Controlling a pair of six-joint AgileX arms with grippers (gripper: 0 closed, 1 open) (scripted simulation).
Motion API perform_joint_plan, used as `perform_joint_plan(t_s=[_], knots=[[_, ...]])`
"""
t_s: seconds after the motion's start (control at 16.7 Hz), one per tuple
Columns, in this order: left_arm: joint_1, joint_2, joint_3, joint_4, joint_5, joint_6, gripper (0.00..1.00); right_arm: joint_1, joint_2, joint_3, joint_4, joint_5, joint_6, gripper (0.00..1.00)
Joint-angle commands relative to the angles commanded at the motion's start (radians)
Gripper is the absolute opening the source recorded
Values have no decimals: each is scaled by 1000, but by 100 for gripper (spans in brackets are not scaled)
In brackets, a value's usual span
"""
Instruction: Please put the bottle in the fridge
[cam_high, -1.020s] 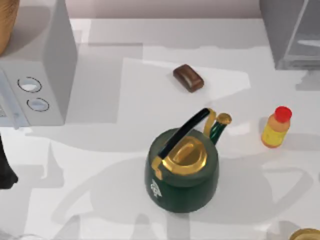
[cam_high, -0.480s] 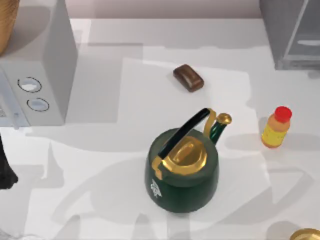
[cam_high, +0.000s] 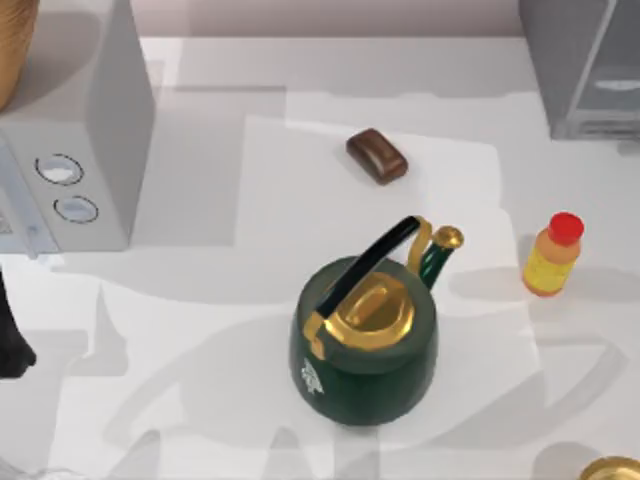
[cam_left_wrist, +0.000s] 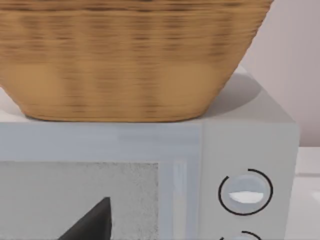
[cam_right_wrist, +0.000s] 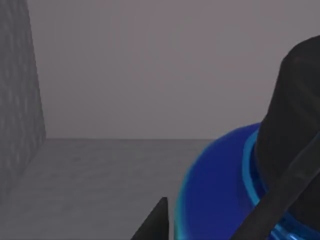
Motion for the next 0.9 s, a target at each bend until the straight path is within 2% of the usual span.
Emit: perform_joint_plan(t_s=[0.9], knots=[[0,0,0,0,0,0,100,53,241,454,-218,38,-13,1]])
